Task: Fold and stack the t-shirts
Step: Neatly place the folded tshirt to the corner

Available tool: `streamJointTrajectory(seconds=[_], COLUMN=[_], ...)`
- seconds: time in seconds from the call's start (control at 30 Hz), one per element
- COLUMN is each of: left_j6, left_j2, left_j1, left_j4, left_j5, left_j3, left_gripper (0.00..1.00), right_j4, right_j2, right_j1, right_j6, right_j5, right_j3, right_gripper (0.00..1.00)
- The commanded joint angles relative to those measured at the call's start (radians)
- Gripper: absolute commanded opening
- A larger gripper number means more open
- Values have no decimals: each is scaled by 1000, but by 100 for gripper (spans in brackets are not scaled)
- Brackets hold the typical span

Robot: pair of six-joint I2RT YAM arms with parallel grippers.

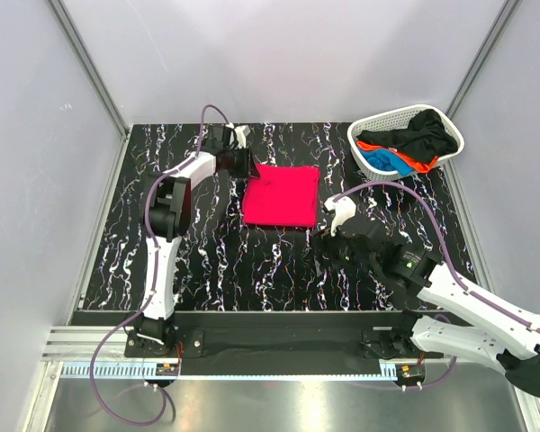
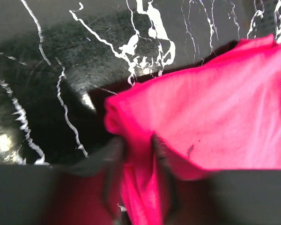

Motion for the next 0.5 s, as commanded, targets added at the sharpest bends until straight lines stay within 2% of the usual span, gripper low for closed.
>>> streamJointTrajectory(seconds=[0.0, 0.1, 0.13, 0.17, 0.33, 0.47], left_j6=[-56, -108, -116, -121, -222, -250], left_j2=[58, 57, 52, 37, -72, -101], left_j1=[17, 37, 42, 48, 115, 168], left_j4=[-3, 29, 27, 25, 42, 108], left_j5=[80, 56, 39, -1, -156, -145], left_j3=[53, 46, 44, 46, -64, -106], left_gripper=[23, 10, 2, 0, 0, 0], right_j4=[16, 13, 9, 9, 2, 3], right_j2=[-3, -4, -4, -4, -9, 11], right_j1=[-2, -2, -2, -1, -2, -2], right_j6=[6, 6, 9, 14, 28, 32], right_j5=[35, 46, 48, 49, 77, 91], right_j3=[6, 9, 10, 13, 13, 22], right_gripper=[82, 82, 82, 82, 82, 83])
